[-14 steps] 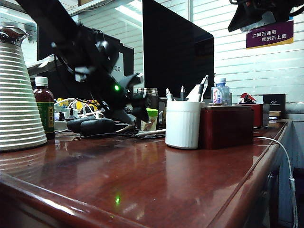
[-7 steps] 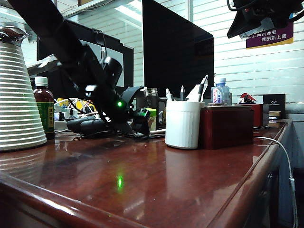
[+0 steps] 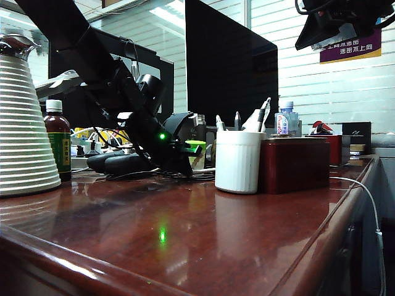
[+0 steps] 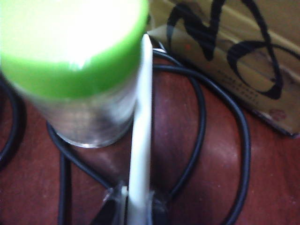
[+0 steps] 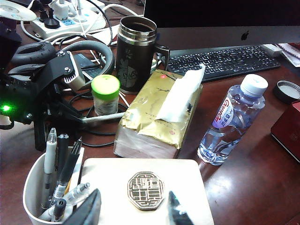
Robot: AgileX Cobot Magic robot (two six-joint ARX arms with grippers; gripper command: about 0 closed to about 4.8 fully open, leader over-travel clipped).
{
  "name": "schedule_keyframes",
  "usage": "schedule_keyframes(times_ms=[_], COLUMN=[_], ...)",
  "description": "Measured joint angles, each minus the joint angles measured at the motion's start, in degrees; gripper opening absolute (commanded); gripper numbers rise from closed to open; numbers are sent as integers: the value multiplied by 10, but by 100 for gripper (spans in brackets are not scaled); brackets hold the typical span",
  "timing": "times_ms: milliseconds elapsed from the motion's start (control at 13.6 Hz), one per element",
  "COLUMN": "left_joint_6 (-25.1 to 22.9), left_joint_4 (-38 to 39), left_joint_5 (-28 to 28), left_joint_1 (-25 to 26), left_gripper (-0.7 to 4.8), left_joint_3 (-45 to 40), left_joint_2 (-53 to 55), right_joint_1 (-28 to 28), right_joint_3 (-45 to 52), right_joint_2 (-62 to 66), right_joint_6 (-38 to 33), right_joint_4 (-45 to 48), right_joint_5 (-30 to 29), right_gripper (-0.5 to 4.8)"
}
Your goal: Pick up all the pens on the desk and put them into the pen holder one by one.
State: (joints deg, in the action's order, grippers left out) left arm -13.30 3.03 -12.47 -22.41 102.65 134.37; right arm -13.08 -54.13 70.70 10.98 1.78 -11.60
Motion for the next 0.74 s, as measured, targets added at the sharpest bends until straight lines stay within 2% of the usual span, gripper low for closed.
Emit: schedule_keyframes(times_ms=[147,442,589,736], left_joint_6=[1,1,1,17], left_joint_4=[42,61,133,197], left_joint_5=[-9,-16,-17,-65], left_joint_1=[-5,-5,-5,-7], left_gripper=[-5,-5,-5,-5], left_joint_3=[-2,0,-1,-1], left_joint_2=[-36,-133,-160,-201], right_joint_1=[0,0,0,0], right_joint_3=[0,0,0,0], right_joint_2=[0,0,0,0], right_joint_6=[0,-3,-25,-61], right_joint_4=[0,11,22,44], right_joint_5=[0,-9,-32,-59], right_gripper=[184,184,185,185])
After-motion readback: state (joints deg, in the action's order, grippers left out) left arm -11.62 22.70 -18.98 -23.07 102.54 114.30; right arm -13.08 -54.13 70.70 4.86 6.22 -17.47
